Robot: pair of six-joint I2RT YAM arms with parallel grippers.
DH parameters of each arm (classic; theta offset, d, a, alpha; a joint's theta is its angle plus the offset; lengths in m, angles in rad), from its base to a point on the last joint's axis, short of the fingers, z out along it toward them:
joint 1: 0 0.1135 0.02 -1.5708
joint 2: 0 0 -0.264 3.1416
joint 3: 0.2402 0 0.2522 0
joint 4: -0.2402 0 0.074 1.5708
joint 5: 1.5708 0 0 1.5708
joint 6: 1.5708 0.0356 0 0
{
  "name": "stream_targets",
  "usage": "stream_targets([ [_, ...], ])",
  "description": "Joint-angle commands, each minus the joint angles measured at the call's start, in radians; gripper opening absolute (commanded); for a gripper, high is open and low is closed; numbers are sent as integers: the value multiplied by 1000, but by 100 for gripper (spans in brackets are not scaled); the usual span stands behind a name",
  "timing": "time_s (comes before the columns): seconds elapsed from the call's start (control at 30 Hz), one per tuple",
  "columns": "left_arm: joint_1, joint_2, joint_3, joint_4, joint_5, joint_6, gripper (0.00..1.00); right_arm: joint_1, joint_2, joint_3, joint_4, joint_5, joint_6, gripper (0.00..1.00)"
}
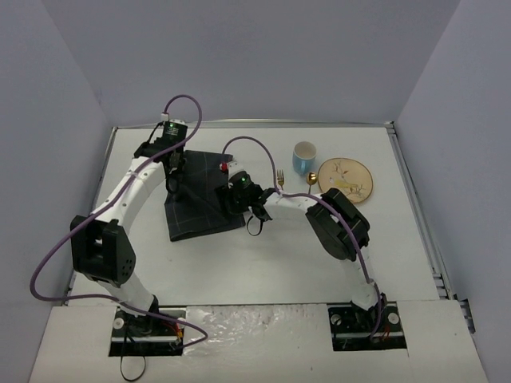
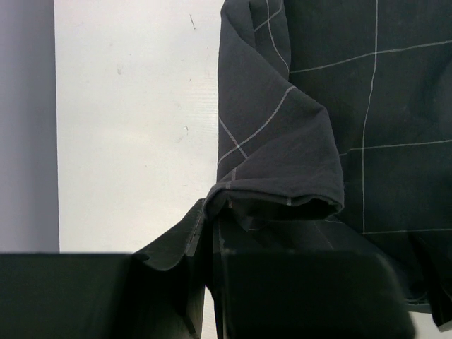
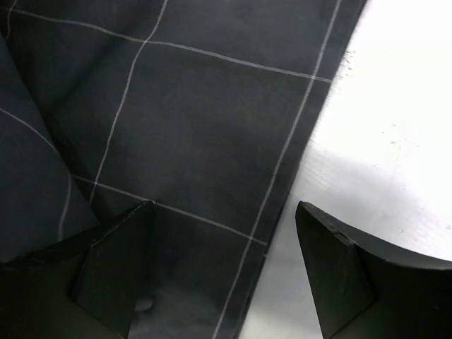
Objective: Set the dinner table for one person
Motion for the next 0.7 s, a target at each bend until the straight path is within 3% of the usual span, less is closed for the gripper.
stream_targets([
  [0.0,27,-61,6,28,14,-18,0,25,25,28,6,101,-17,62],
  [0.13,54,-76,-3,25,5,-24,0,28,16,-17,-5,119,6,17],
  [0.2,72,-82,-8,25,1,-27,0,26,0,-42,-6,137,12,3],
  [0.4,143,-107,-41,32,-9,-32,0,-7,-141,-186,-31,167,45,0],
  [0.67,199,-161,-244,191,-51,37,0,-58,-320,-341,-103,178,69,0],
])
